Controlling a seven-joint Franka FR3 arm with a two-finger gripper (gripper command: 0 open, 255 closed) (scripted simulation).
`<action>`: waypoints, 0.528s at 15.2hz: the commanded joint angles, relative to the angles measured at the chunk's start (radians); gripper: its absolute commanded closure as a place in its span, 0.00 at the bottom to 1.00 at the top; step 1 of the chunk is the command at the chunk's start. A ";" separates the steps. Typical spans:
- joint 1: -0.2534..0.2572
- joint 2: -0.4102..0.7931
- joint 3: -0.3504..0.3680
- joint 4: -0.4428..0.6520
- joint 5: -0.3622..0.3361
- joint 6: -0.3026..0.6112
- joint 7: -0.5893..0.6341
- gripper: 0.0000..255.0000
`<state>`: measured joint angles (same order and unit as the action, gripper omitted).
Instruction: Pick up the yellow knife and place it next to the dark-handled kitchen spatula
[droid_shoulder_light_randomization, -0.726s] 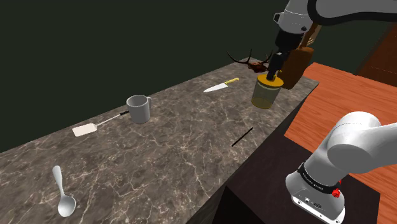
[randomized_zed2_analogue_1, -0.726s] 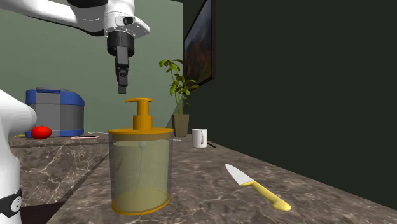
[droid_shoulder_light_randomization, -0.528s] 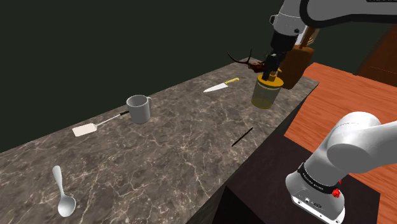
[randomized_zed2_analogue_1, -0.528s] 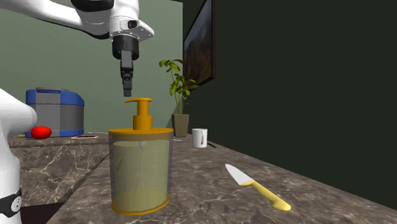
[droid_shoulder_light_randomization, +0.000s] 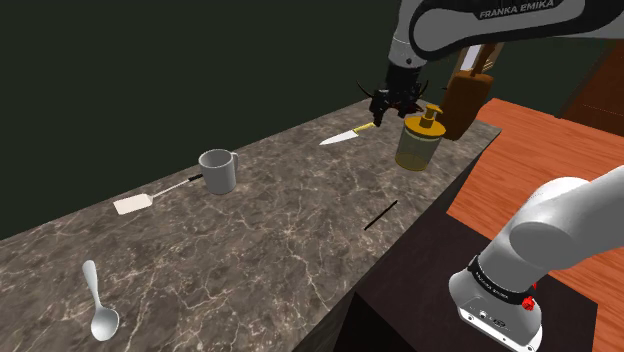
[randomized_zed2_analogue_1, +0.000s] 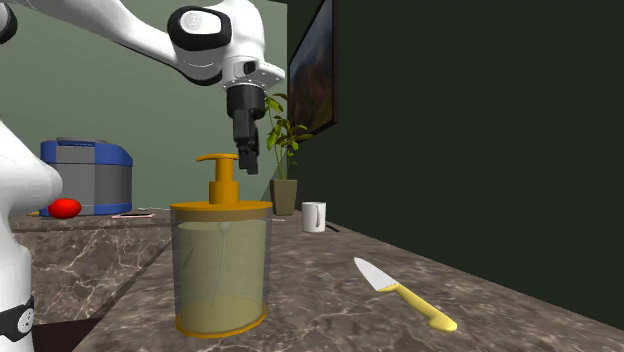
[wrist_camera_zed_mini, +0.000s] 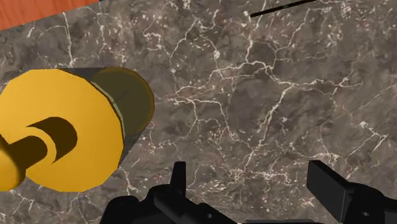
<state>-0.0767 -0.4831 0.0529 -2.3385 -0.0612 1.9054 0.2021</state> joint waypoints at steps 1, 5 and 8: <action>-0.022 0.081 0.007 0.040 0.002 0.042 0.074 0.00; -0.059 0.235 0.014 0.124 -0.001 0.110 0.212 0.00; -0.083 0.346 0.010 0.196 -0.005 0.150 0.311 0.00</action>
<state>-0.1512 -0.1662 0.0649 -2.1619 -0.0655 2.0444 0.4776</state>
